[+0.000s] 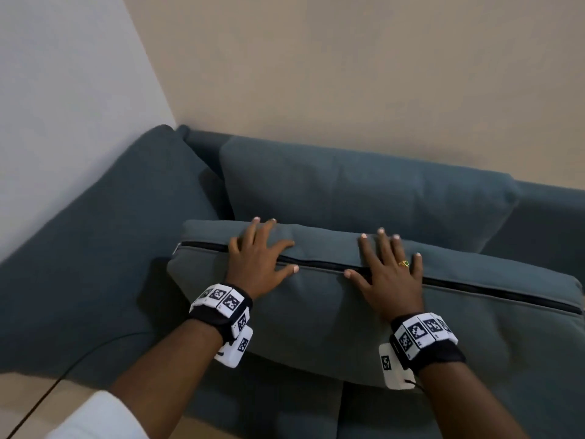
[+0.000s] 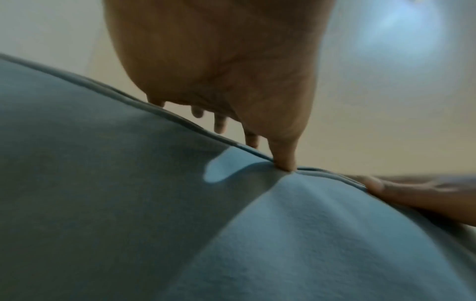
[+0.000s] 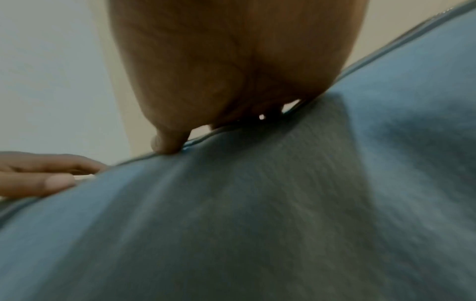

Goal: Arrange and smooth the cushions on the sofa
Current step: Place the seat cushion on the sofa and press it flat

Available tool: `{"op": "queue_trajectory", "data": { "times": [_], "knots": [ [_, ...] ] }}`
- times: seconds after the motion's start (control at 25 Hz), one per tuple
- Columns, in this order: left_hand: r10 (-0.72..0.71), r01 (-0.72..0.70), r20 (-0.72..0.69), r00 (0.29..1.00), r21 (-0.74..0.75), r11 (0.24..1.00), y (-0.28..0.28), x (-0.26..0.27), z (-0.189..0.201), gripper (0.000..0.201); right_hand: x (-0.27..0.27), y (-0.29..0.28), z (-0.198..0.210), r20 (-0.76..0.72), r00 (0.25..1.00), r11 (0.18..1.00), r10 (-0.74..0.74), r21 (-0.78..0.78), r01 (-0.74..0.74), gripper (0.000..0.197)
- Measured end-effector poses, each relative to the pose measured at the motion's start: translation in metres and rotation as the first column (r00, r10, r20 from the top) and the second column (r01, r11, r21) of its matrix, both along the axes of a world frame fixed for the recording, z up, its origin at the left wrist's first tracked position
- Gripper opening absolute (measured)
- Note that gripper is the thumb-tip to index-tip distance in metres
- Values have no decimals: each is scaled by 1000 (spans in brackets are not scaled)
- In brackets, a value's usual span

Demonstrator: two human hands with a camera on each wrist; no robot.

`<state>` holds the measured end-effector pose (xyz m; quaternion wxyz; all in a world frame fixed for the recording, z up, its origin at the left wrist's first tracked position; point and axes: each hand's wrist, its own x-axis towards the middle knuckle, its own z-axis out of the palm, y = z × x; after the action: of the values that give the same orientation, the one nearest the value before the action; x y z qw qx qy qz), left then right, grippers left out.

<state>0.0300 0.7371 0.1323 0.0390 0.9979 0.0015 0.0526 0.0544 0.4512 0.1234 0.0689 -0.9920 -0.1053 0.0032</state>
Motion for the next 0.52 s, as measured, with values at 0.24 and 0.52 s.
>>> {"op": "queue_trajectory", "data": {
  "times": [0.24, 0.52],
  "knots": [
    [241, -260, -206, 948, -73, 963, 134, 36, 3, 60, 28, 7, -2, -123, 989, 995, -81, -61, 74, 86],
    [161, -367, -405, 900, -903, -224, 187, -2, -2, 65, 1, 216, 11, -111, 972, 977, 206, -24, -210, 73]
  ]
}}
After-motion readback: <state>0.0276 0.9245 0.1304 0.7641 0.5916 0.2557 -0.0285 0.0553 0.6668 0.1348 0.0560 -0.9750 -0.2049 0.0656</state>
